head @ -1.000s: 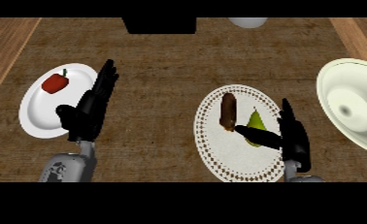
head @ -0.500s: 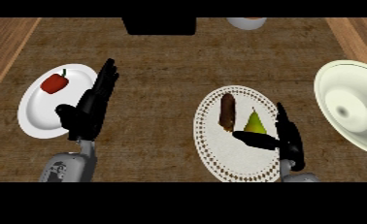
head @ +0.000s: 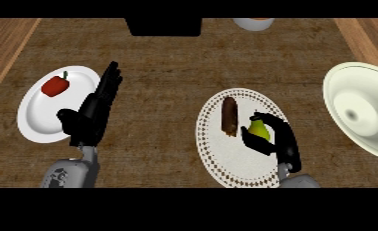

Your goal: Pick the pear from the placemat and place it in the bowl

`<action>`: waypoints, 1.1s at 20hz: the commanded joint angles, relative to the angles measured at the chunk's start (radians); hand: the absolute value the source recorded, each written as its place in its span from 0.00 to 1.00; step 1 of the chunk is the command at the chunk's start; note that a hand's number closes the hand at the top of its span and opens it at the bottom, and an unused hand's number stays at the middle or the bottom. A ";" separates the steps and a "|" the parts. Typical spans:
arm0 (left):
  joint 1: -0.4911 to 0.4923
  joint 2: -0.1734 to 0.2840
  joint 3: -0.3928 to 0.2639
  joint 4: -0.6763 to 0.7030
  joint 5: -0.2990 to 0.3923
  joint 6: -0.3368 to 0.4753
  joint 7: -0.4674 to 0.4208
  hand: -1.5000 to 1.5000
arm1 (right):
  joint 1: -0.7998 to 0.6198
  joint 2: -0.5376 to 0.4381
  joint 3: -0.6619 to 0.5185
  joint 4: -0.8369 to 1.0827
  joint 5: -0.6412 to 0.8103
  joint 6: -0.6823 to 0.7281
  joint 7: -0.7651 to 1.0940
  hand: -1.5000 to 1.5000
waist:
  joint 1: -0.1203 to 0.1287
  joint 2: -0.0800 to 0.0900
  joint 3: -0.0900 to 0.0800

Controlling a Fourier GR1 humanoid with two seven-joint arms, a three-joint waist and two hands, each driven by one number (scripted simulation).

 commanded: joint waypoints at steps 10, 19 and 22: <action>0.003 -0.006 0.015 0.000 -0.011 0.006 0.003 0.50 | 0.066 -0.056 0.107 -0.134 0.006 0.152 -0.260 1.00 | -0.011 0.005 0.016; 0.030 -0.006 0.027 -0.042 -0.001 0.016 0.023 0.50 | 0.317 -0.295 0.119 -0.637 -0.010 0.221 -0.630 1.00 | -0.032 -0.001 0.016; 0.033 -0.005 0.024 0.023 -0.005 -0.005 -0.034 0.50 | 0.367 -0.359 0.037 -0.769 0.014 0.193 -0.649 1.00 | -0.031 0.005 0.015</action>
